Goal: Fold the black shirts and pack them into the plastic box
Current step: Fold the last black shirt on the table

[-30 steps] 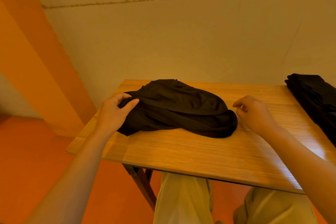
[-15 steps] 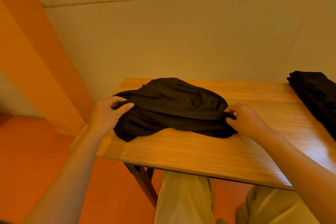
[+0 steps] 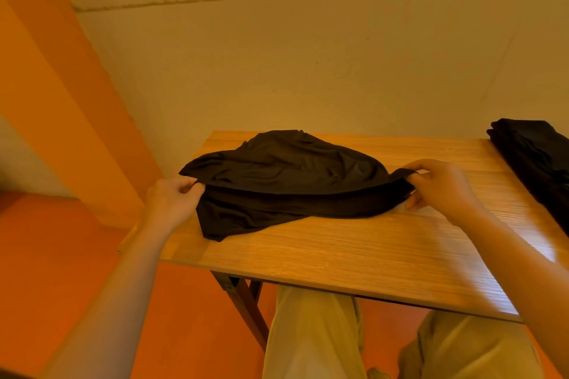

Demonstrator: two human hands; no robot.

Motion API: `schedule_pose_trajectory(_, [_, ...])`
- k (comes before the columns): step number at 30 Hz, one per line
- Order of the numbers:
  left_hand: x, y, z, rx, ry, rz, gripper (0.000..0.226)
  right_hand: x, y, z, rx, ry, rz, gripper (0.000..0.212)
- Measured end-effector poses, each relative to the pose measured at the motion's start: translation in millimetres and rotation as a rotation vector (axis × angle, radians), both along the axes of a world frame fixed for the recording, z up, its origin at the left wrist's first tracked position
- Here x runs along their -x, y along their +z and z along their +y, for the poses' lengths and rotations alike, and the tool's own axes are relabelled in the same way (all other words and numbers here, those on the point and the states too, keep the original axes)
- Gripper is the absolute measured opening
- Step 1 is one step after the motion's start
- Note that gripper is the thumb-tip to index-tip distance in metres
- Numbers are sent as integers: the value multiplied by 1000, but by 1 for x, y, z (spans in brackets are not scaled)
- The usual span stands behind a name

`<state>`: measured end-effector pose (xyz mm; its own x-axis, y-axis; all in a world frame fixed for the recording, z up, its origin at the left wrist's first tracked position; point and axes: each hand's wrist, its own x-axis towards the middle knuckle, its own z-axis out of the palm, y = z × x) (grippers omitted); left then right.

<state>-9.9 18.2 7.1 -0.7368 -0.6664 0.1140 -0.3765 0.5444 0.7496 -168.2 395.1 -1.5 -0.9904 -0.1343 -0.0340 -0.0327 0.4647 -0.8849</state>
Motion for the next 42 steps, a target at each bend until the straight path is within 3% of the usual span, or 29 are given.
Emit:
schedule_pose_trajectory(5, [-2,7,12,-15,-81,60,7,-5,2,-11,168,96,-13,17])
schedule_pose_trajectory(13, [-1,13,33,-80,-138,149,23,-15,10,-26,271,170,25,23])
schedule_pose_trajectory(18, [-4,16,32,-55,-172,110,12,-21,17,-29,285,194,51,20])
schedule_pose_trajectory(23, [-4,17,46,-18,-180,154,8,-32,28,-37,419,239,-58,13])
schedule_pose_trajectory(27, [3,21,86,21,-412,168,24,-44,37,-50,311,347,-4,14])
schedule_pose_trajectory(29, [9,21,115,-11,-577,116,38,-52,42,-58,223,439,97,16])
schedule_pose_trajectory(31, [15,18,140,-9,-673,105,37,-61,47,-65,134,509,228,19])
schedule_pose_trajectory(33, [19,13,154,33,-675,193,10,-67,50,-68,70,508,347,21])
schedule_pose_trajectory(35, [22,7,157,28,-612,319,23,-69,52,-66,28,477,442,23])
schedule_pose_trajectory(42, [9,8,145,112,-478,460,10,-63,50,-44,-158,359,596,21])
